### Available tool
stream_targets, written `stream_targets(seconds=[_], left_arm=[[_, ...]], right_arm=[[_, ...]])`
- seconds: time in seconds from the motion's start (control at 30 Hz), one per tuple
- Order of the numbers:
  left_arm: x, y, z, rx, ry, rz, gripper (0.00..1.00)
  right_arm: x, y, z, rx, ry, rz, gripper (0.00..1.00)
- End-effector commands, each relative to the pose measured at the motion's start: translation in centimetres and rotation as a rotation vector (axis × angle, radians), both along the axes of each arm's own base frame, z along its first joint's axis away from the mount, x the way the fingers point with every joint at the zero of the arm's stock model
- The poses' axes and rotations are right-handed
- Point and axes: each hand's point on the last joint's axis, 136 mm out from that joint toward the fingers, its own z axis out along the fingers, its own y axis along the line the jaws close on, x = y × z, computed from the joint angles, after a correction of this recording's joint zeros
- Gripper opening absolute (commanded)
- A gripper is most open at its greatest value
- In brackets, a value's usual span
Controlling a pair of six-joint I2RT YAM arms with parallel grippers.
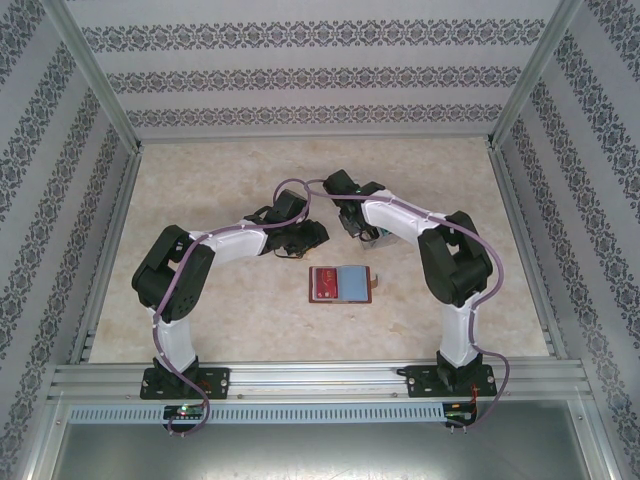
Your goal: Put the credit cards into the card holder
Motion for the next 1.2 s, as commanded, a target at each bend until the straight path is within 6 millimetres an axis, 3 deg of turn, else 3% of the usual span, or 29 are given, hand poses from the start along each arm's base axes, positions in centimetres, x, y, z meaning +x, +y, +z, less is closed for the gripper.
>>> stream_targets(seconds=[0.0, 0.3, 0.57, 0.7, 0.97, 1.17], left_arm=[[0.6, 0.0, 1.3, -0.031, -0.025, 0.005, 0.41], [0.3, 0.3, 1.2, -0.026, -0.025, 0.01, 0.41], [0.5, -0.3, 3.0, -0.068, -0.071, -0.01, 0.42], [0.9, -1.0, 5.6, -0.144, -0.138, -0.022, 0.45], [1.3, -4.2, 11.9, -0.437, -0.241, -0.142, 0.57], [1.0, -6.2, 15.0, -0.607, -0.28, -0.246, 0.6]], right_arm=[[-0.1, -0.3, 1.5, 0.041, -0.019, -0.011, 0.05], [-0.4, -0.1, 0.5, 0.11, 0.032, -0.024, 0.0], [-1.1, -0.4, 5.4, 0.25, -0.041, -0.055, 0.0], [-2.5, -0.6, 8.0, 0.464, -0.064, -0.101, 0.0], [-5.1, 2.0, 14.3, 1.177, -0.026, -0.118, 0.0], [-6.4, 3.3, 16.3, 1.403, 0.021, -0.091, 0.0]])
